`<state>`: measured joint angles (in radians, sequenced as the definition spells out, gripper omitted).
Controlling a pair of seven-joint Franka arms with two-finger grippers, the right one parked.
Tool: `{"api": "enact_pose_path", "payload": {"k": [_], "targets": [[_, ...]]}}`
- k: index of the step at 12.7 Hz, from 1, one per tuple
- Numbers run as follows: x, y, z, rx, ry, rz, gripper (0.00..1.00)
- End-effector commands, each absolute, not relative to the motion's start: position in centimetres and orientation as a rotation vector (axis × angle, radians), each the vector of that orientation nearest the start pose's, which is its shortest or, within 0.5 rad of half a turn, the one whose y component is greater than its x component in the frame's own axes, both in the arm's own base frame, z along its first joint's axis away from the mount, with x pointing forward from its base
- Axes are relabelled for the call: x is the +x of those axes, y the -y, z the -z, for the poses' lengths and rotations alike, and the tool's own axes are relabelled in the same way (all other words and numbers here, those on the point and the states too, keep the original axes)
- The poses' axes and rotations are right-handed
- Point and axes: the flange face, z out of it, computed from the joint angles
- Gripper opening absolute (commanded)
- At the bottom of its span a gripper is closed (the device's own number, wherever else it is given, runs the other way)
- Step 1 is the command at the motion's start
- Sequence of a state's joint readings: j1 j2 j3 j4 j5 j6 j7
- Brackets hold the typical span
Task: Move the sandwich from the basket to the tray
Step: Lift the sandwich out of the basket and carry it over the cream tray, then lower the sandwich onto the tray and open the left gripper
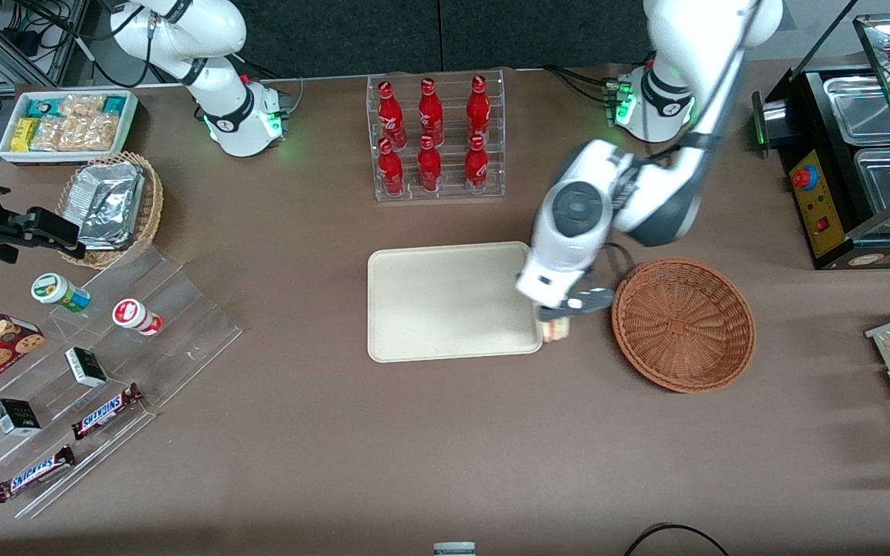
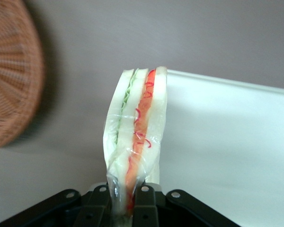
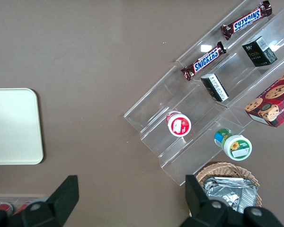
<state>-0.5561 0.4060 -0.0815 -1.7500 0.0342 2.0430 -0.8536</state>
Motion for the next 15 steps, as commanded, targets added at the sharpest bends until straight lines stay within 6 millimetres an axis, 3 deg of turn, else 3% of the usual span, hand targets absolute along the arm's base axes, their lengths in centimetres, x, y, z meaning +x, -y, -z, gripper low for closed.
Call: {"api": "enact_pose_path", "payload": {"k": [1, 5, 7, 10, 12, 15], "targets": [[51.1, 43.3, -31.5, -3.039, 0.29, -0.112, 0.0], [48.1, 49.2, -29.6, -3.044, 0.246, -0.098, 0.0], [47.1, 50.9, -28.6, -3.043, 0.207, -0.098, 0.0], [45.9, 52.8, -27.4, -3.064, 0.138, -0.04, 0.0], [45.8, 52.9, -25.7, -3.031, 0.109, 0.022, 0.0], [45.9, 53.1, -25.1, -3.041, 0.101, 0.053, 0.0]]}}
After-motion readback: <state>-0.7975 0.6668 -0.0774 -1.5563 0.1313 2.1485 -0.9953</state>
